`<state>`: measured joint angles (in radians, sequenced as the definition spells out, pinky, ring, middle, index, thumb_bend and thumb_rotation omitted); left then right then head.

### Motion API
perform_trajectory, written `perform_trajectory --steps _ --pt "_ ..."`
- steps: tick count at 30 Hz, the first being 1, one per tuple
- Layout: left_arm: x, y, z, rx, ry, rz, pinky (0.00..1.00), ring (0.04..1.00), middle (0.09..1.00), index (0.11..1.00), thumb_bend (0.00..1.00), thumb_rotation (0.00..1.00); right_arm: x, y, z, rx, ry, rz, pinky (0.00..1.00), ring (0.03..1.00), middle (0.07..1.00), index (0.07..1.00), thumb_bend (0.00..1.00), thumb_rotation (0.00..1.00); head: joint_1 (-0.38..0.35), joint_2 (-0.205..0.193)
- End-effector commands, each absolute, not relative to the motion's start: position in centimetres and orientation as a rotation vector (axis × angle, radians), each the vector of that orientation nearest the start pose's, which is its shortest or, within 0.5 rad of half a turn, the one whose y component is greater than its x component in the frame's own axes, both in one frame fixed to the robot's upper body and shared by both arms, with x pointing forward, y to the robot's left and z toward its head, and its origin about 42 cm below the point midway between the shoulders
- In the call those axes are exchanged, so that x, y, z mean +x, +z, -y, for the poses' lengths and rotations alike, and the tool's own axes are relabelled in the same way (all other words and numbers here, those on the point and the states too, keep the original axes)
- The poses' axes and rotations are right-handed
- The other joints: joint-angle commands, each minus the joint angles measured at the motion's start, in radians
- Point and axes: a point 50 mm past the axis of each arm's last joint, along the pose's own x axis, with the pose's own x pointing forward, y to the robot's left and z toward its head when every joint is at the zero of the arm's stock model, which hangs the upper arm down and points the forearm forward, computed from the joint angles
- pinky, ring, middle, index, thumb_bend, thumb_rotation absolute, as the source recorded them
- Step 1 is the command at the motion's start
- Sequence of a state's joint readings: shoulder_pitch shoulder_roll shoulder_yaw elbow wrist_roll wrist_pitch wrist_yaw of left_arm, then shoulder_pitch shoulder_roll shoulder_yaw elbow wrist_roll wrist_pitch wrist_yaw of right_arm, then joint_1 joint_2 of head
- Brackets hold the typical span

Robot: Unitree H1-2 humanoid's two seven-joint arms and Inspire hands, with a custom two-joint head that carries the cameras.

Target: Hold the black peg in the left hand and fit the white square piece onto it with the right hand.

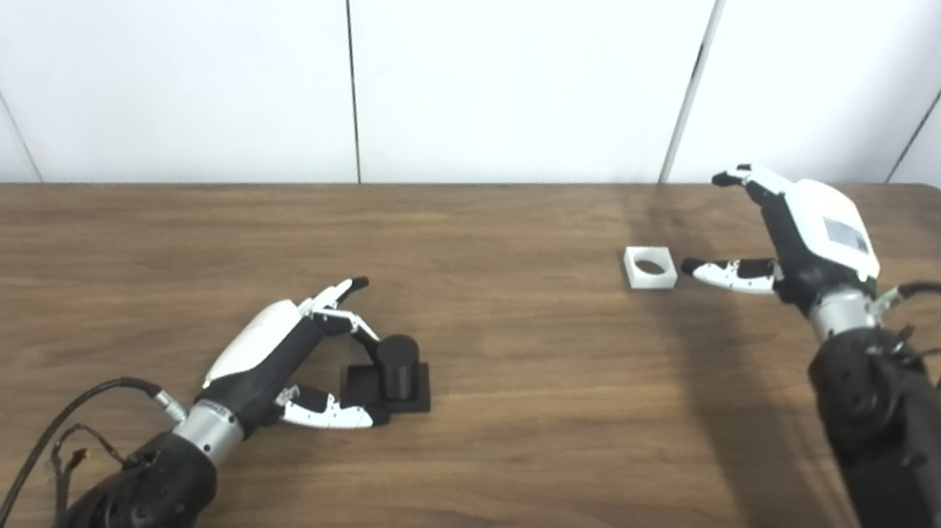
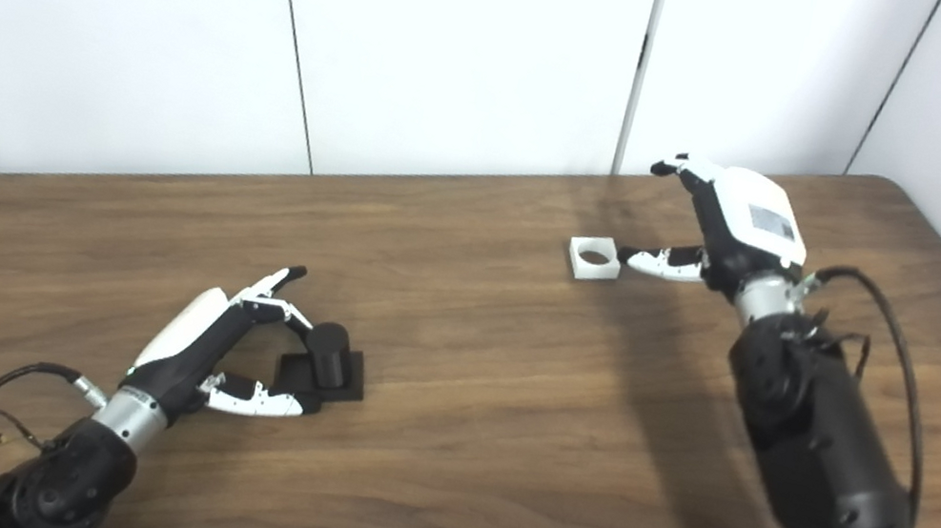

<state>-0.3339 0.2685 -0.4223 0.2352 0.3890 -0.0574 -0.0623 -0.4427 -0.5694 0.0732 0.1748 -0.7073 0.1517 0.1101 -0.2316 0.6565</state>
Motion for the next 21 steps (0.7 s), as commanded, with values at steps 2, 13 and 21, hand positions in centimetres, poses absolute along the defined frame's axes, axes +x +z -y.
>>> perform_trajectory --steps 2,13,21 --pt "35.6 8.4 -18.6 0.846 -0.551 0.016 1.0 1.0 1.0 0.493 0.52 0.07 43.5 28.3 37.2 -1.312 -0.048 0.107 0.84 0.948 0.953 0.839 0.66 0.3 0.006 0.002" --pt "35.6 8.3 -19.0 0.843 -0.543 0.023 1.0 1.0 1.0 0.493 0.52 0.07 44.7 28.8 37.1 -1.313 0.07 0.026 0.93 0.966 0.97 0.862 0.78 0.34 0.011 0.002" --pt "35.5 8.4 -19.0 0.848 -0.543 0.018 1.0 1.0 1.0 0.493 0.52 0.07 45.2 27.5 36.0 -1.32 0.128 -0.004 0.94 0.981 0.989 0.881 0.78 0.38 0.02 0.005"
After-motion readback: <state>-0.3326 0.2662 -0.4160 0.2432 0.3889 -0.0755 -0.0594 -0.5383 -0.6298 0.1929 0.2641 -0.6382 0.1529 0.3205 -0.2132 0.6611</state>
